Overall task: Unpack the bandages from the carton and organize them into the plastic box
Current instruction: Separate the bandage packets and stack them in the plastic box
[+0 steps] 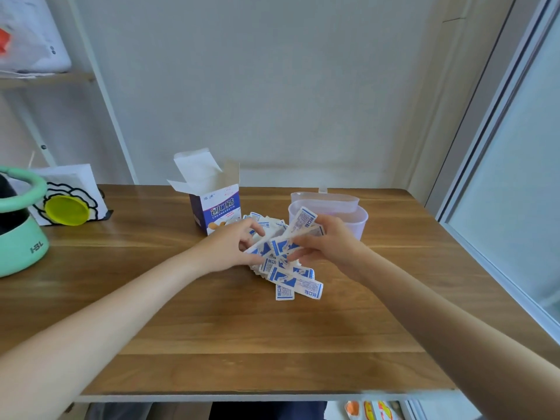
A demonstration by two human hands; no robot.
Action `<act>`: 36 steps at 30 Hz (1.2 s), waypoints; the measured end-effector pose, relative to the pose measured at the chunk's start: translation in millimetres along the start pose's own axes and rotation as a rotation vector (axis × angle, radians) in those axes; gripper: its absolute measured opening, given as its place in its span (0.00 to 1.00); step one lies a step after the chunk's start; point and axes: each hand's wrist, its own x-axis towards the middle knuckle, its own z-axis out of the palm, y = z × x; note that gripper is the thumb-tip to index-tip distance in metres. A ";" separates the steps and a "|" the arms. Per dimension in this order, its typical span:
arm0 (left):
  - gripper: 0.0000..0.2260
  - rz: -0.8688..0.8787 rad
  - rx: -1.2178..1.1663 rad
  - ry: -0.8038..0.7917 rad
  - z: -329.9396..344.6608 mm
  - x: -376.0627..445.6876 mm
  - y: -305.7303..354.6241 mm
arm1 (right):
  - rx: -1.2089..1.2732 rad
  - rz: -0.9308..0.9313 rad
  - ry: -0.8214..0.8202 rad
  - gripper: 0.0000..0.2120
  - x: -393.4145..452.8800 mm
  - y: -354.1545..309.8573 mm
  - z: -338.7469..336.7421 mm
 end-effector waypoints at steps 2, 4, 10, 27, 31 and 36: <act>0.16 -0.035 -0.149 0.001 -3.3 -1.2 2.4 | -0.053 -0.039 0.066 0.04 3.9 -0.3 4.3; 0.15 -0.052 -0.257 -0.008 -4.5 -1.8 4.8 | -0.066 -0.056 0.089 0.02 7.7 -0.7 7.9; 0.10 -0.049 -0.378 0.009 0.7 0.6 10.9 | -0.137 0.000 0.110 0.06 9.9 -3.5 10.3; 0.19 0.260 0.480 -0.024 25.4 10.1 32.1 | -1.390 -0.263 0.090 0.13 -9.8 17.3 -26.2; 0.29 0.273 0.601 -0.143 37.6 11.8 27.8 | -1.388 -0.165 -0.012 0.13 -19.1 41.1 -29.8; 0.29 0.273 0.562 -0.107 37.2 17.6 24.6 | -1.252 -0.174 0.251 0.09 -18.4 28.4 -39.7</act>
